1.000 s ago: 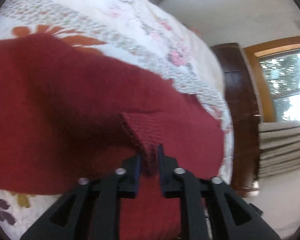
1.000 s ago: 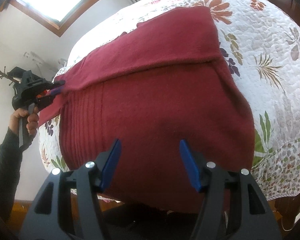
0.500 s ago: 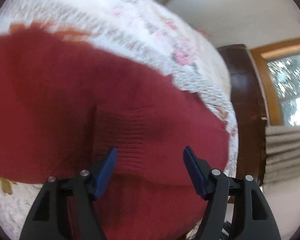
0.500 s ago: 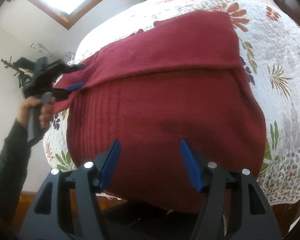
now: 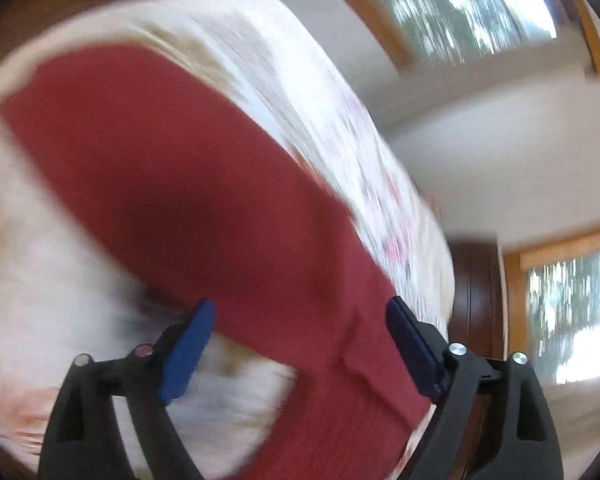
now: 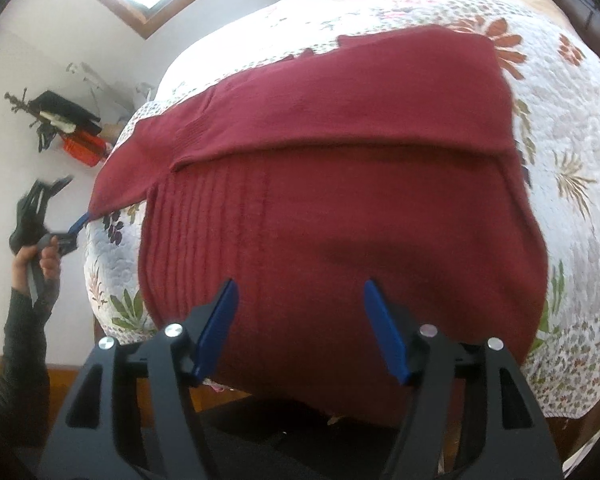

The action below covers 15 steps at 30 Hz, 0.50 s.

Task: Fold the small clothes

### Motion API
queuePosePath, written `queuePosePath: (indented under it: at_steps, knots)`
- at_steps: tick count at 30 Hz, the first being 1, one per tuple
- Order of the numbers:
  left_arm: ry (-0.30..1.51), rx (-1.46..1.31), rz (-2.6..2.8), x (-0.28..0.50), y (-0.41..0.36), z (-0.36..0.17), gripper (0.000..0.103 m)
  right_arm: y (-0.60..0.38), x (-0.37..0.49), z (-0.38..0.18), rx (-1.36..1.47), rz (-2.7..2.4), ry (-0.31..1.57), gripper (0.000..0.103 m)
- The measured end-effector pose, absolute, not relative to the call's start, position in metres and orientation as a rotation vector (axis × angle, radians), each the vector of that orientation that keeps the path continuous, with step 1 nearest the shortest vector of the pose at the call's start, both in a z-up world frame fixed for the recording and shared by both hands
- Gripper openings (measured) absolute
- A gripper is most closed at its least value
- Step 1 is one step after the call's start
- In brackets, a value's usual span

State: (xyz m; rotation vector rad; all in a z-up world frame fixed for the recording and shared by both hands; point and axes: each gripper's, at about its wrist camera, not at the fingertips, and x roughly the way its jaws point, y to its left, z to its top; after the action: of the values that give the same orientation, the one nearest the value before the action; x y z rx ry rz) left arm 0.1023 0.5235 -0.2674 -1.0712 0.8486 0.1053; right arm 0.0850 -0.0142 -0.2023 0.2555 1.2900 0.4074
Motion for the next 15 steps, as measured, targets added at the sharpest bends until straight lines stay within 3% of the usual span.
queuePosePath:
  at_steps: [6, 15]
  knots:
    - [0.691, -1.261, 0.364, 0.02, 0.639, -0.282, 0.094, 0.022, 0.089, -0.197, 0.19, 0.474, 1.293, 0.066]
    - [0.64, -1.425, 0.394, 0.025, 0.698, -0.335, 0.093, 0.045, 0.08, -0.181, 0.14, 0.471, 1.254, 0.07]
